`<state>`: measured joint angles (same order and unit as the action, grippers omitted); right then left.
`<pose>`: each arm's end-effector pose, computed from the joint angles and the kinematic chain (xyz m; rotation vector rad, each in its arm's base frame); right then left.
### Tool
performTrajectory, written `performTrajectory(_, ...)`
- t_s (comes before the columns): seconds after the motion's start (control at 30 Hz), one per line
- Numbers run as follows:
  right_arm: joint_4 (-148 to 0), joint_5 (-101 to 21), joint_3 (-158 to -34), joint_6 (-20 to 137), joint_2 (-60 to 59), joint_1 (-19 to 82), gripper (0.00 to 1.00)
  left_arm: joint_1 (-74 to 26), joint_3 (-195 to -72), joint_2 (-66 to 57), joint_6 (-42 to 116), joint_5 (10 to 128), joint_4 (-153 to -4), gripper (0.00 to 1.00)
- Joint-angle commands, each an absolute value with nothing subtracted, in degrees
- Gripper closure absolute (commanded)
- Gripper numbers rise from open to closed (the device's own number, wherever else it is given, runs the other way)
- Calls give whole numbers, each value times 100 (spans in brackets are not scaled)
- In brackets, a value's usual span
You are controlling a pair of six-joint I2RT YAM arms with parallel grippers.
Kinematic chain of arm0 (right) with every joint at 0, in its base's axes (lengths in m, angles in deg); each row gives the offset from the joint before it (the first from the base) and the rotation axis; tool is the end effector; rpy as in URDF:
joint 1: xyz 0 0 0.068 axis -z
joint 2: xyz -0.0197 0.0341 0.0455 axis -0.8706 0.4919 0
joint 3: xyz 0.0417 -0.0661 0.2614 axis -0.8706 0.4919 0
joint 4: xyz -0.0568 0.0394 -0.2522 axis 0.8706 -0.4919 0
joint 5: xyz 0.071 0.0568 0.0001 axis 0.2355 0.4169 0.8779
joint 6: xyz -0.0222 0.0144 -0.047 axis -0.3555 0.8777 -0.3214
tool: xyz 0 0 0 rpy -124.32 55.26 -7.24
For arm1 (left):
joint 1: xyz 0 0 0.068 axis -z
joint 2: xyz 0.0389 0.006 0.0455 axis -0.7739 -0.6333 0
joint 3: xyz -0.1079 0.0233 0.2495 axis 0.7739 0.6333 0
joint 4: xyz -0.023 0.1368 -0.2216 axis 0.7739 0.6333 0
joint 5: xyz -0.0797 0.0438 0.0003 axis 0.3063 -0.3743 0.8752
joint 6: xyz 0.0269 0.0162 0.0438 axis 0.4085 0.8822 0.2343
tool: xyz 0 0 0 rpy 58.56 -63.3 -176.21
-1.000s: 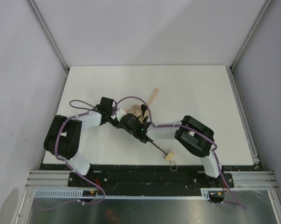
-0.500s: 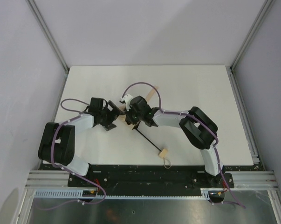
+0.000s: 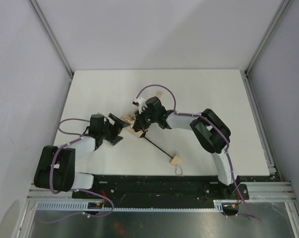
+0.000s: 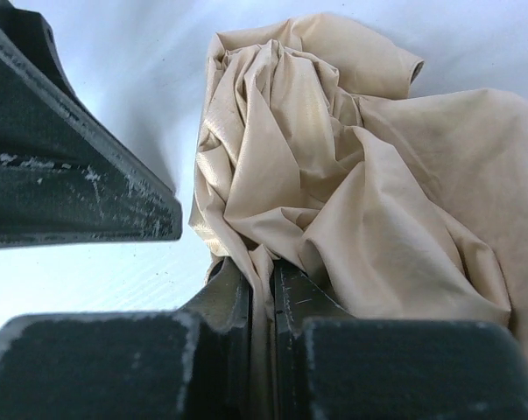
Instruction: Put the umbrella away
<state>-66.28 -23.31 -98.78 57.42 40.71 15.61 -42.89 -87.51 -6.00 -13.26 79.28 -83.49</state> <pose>0.3188 0.3389 0.1440 -1.0106 2.0843 0.9447 0.2355 -0.0435 0.1441 -0.9909 2.2979 -0.9380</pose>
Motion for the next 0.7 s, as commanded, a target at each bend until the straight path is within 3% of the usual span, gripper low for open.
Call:
performTrajectory(0.0, -8616, -1993, -9335, 5807, 4990, 1547, 100, -4231, -8622, -803, -2034, 7568, -8830, 2)
performTrajectory(0.43, -8711, -1134, -9592, 5847, 5300, 1773, 100, -3771, -8951, -2075, -2352, 6242, -9261, 17)
performTrajectory(0.57, -8871, -974, -9788, 5782, 5359, 1789, 100, -3723, -9134, -2383, -2059, 6163, -9257, 39)
performTrajectory(0.67, -8982, -925, -9906, 5723, 5349, 1784, 100, -3651, -9247, -2531, -1869, 6147, -9259, 67)
